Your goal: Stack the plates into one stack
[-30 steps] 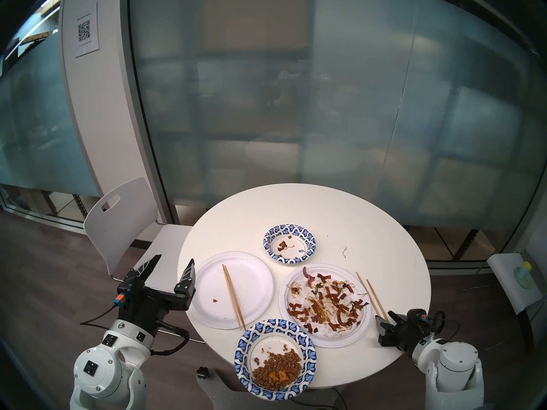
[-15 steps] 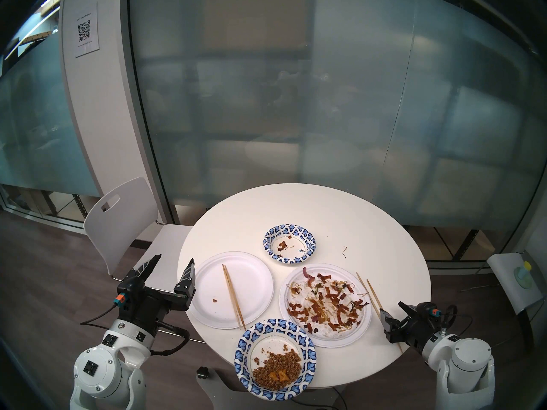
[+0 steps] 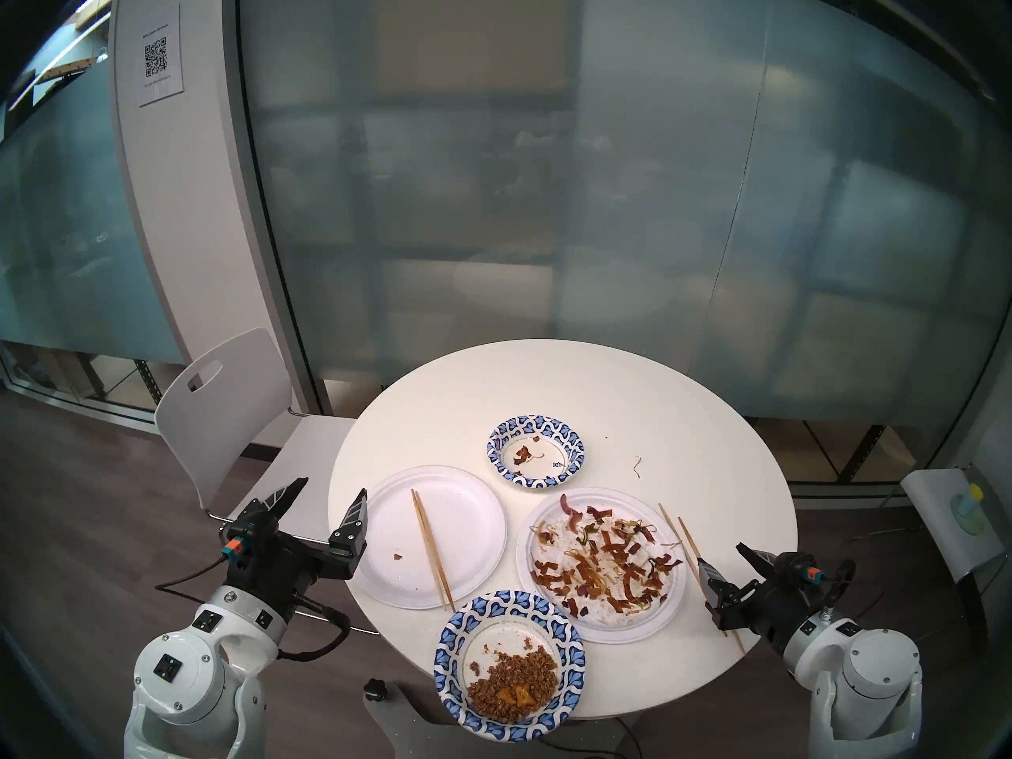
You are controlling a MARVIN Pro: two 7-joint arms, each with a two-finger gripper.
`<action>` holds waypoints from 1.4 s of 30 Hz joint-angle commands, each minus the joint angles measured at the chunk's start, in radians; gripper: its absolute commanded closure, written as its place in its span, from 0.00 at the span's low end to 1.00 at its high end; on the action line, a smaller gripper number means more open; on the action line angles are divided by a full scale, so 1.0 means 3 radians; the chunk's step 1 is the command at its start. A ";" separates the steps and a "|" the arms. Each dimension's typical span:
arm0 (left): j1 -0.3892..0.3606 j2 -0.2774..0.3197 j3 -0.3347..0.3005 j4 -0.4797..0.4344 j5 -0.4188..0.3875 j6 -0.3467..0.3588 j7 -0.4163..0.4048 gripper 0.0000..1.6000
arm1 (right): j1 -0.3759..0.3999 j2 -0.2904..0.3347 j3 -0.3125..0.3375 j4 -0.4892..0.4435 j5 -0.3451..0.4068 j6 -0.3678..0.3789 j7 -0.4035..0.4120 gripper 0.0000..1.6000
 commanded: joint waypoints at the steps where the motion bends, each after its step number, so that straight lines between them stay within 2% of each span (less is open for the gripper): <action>1: -0.0138 0.0363 -0.0128 0.0014 0.0014 0.0311 -0.0261 0.00 | -0.0061 -0.0088 -0.0032 -0.0111 0.0021 -0.0143 -0.0034 0.12; 6: -0.0225 0.0567 -0.0125 0.0052 0.0045 0.0640 -0.0486 0.00 | -0.0084 -0.0104 -0.0043 -0.0094 0.0033 -0.0201 -0.0043 0.11; 8: -0.0283 0.0603 -0.0102 0.0115 0.0155 0.0644 -0.0628 0.00 | -0.0093 -0.0112 -0.0054 -0.0096 0.0033 -0.0226 -0.0050 0.11; 10: -0.0335 0.0733 -0.0044 0.0165 0.0170 0.0751 -0.0639 0.00 | -0.0105 -0.0122 -0.0065 -0.0113 0.0034 -0.0245 -0.0056 0.11; 13: -0.0485 0.0757 0.0054 0.0254 0.0241 0.1034 -0.0671 0.00 | -0.0123 -0.0138 -0.0074 -0.0125 0.0038 -0.0270 -0.0068 0.11; 16: -0.0591 0.0858 0.0155 0.0315 0.0291 0.1170 -0.0774 0.00 | -0.0152 -0.0160 -0.0083 -0.0133 0.0042 -0.0302 -0.0080 0.11; 18: -0.0635 0.0905 0.0209 0.0381 0.0315 0.1072 -0.0843 0.00 | -0.0174 -0.0174 -0.0088 -0.0141 0.0045 -0.0322 -0.0086 0.11; 21: -0.0793 0.0940 0.0307 0.0449 0.0376 0.1232 -0.0827 0.00 | -0.0199 -0.0192 -0.0095 -0.0147 0.0047 -0.0350 -0.0098 0.11; 26: -0.0897 0.1029 0.0392 0.0549 0.0440 0.1221 -0.0938 0.00 | -0.0252 -0.0224 -0.0113 -0.0161 0.0052 -0.0396 -0.0111 0.11; 32: -0.0829 0.1140 0.0391 0.0677 0.0507 0.0994 -0.1071 0.00 | -0.0284 -0.0236 -0.0110 -0.0158 0.0056 -0.0436 -0.0126 0.09; 34: -0.0852 0.1154 0.0383 0.0712 0.0512 0.0990 -0.1100 0.00 | -0.0280 -0.0231 -0.0114 -0.0155 0.0055 -0.0436 -0.0125 0.07; 36: -0.0915 0.1152 0.0375 0.0750 0.0499 0.1112 -0.1127 0.00 | -0.0262 -0.0223 -0.0128 -0.0153 0.0050 -0.0424 -0.0127 0.08; 38: -0.0933 0.1165 0.0359 0.0757 0.0474 0.1060 -0.1182 0.00 | -0.0246 -0.0217 -0.0139 -0.0153 0.0048 -0.0415 -0.0129 0.07; 40: -0.0926 0.1187 0.0331 0.0761 0.0425 0.0886 -0.1275 0.00 | -0.0233 -0.0212 -0.0149 -0.0146 0.0044 -0.0411 -0.0134 0.07; 42: -0.0964 0.1217 0.0326 0.0771 0.0422 0.0923 -0.1321 0.00 | -0.0221 -0.0209 -0.0159 -0.0133 0.0042 -0.0409 -0.0136 0.07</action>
